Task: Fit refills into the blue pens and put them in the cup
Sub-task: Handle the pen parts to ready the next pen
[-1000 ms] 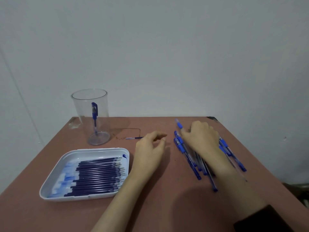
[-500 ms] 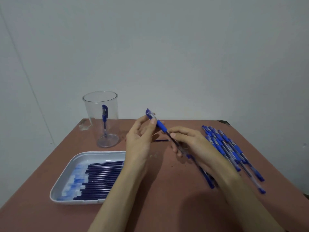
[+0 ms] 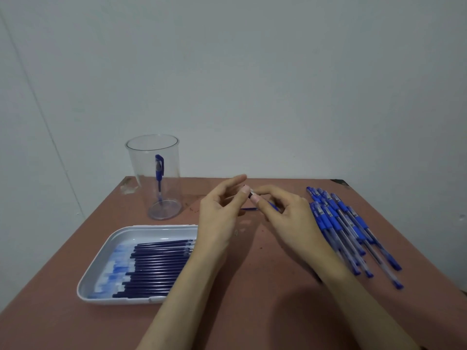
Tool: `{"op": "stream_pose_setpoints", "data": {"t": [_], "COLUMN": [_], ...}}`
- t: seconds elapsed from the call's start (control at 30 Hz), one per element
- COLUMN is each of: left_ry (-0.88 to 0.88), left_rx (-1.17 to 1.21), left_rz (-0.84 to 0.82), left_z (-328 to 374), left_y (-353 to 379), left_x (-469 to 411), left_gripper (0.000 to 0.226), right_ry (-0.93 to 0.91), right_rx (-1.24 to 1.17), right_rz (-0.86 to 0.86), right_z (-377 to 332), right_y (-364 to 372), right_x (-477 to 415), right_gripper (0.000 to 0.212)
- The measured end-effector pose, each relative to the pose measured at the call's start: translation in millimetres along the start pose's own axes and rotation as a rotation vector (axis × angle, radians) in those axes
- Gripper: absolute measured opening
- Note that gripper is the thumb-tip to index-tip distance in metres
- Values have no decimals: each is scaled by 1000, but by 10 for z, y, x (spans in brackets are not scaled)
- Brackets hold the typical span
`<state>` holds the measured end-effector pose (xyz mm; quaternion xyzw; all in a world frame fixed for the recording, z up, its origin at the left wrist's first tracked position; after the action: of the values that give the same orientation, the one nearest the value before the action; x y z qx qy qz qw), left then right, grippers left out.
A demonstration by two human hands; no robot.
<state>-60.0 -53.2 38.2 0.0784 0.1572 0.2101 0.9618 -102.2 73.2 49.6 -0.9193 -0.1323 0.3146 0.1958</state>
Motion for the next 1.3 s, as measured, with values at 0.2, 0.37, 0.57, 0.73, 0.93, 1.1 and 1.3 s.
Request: {"op": "stream_pose_setpoints", "data": {"t": [0.2,0.37,0.57,0.73,0.93,1.1,1.3], "left_ry": [-50,-51,-53,40,120,78,85], "left_rx": [-30,-16,41,-21,-843,-1040,-1157], "left_rz": [-12,-13,-16,136,-32,-220,-344], "left_z": [-33,-30,-10,-1,-90,-267,-329], "left_y": [17,19,18,-128,97,243,314], "left_x": [11,20,25,-45,35,124,177], "left_gripper": [14,16,14,11,16,12,20], "right_ry": [5,5,49,199,255,211,303], "right_rx": [-25,60,82,216,17,-19,-188], "right_rz": [44,63,55,41,120,99,35], "right_z": [29,26,36,139,224,177,200], "right_y": [-30,-57,-66,-182,-227,-163,-100], "right_x": [-2,6,28,13,-28,-24,-1], "right_gripper": [17,17,26,28,13,21,16]}}
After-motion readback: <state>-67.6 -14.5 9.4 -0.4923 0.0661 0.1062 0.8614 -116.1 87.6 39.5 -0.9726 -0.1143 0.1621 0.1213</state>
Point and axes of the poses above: each hand's wrist, its own x-axis away from the middle knuckle, its own y-axis out of the palm, z = x × y, the point moved 7 cm from there along -x, towards the middle knuckle
